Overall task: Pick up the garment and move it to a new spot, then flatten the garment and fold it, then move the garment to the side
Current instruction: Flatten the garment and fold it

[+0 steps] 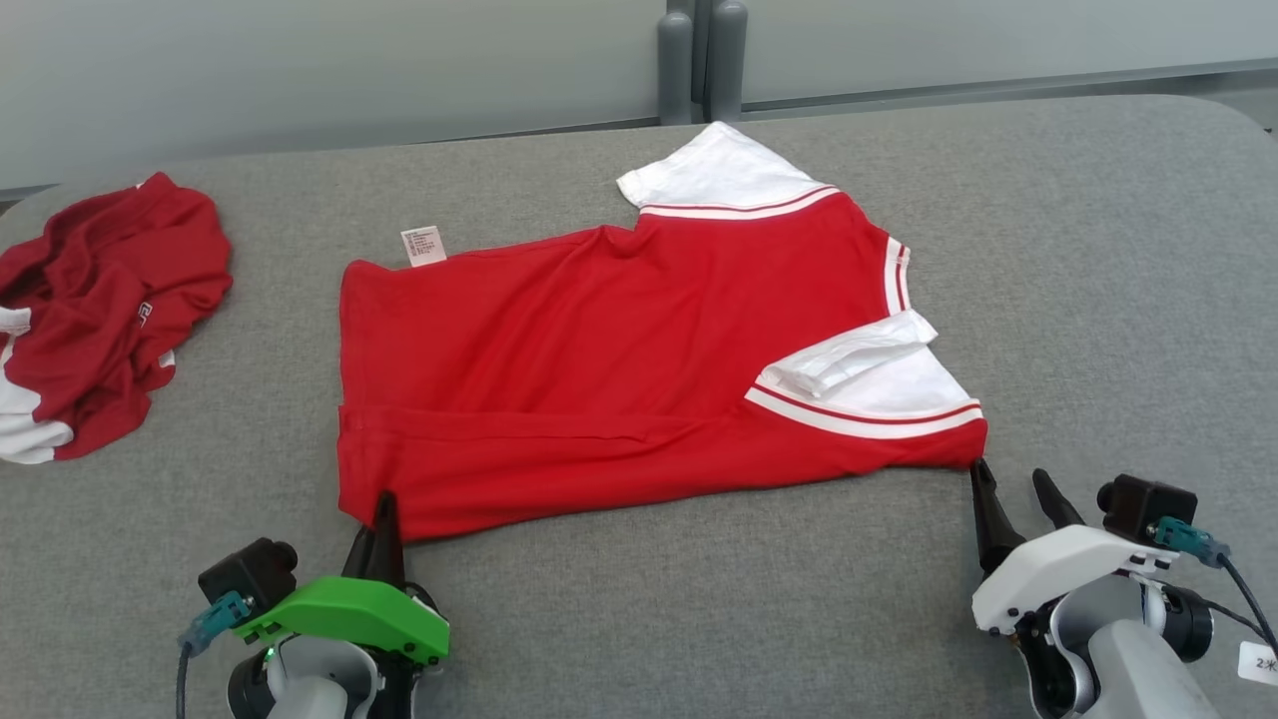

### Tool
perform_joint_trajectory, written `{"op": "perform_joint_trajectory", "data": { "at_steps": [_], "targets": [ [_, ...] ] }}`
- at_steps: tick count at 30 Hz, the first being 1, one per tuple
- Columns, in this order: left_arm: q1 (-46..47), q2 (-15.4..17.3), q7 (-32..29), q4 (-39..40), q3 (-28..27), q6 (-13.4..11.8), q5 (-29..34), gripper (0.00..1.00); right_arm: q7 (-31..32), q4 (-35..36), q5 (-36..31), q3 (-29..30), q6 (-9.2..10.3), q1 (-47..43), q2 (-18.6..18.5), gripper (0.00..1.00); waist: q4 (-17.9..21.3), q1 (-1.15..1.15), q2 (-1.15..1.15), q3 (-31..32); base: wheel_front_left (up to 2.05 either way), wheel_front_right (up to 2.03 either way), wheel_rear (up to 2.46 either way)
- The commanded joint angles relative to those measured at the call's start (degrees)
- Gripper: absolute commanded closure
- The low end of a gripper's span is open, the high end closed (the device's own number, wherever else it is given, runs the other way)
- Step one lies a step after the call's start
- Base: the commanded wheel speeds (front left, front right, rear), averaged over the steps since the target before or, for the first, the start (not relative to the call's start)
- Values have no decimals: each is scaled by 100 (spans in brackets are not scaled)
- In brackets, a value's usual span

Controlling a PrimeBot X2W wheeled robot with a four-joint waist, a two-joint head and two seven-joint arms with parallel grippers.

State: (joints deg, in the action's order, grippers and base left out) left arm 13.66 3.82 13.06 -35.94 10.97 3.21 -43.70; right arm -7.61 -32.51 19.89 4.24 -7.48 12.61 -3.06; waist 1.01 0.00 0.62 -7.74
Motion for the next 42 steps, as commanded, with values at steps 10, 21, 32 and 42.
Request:
{"op": "perform_joint_trajectory", "data": {
  "at_steps": [10, 21, 32, 42],
  "targets": [
    [-188, -11, -136, 121, 194, -172, 7, 100, 353, -838, 427, -182, -3, 541, 13, 0, -435, 0, -62, 121, 0, 0, 0],
    [-248, 38, -110, 184, 222, -208, -25, 100, 47, -776, 884, -438, -3, 741, -44, 100, -393, 0, -62, 236, 0, 0, 0],
    [-691, 21, -166, 738, 234, -207, -196, 100, 305, 646, 1152, -152, 3, -38, -442, 100, -321, 0, -62, 323, 0, 0, 0],
    [-1451, 68, -318, 1131, 214, -442, -349, 100, 1112, 1989, 1019, 421, 3, -1569, -109, 100, -269, 0, -62, 321, 0, 0, 0]
  ]
}}
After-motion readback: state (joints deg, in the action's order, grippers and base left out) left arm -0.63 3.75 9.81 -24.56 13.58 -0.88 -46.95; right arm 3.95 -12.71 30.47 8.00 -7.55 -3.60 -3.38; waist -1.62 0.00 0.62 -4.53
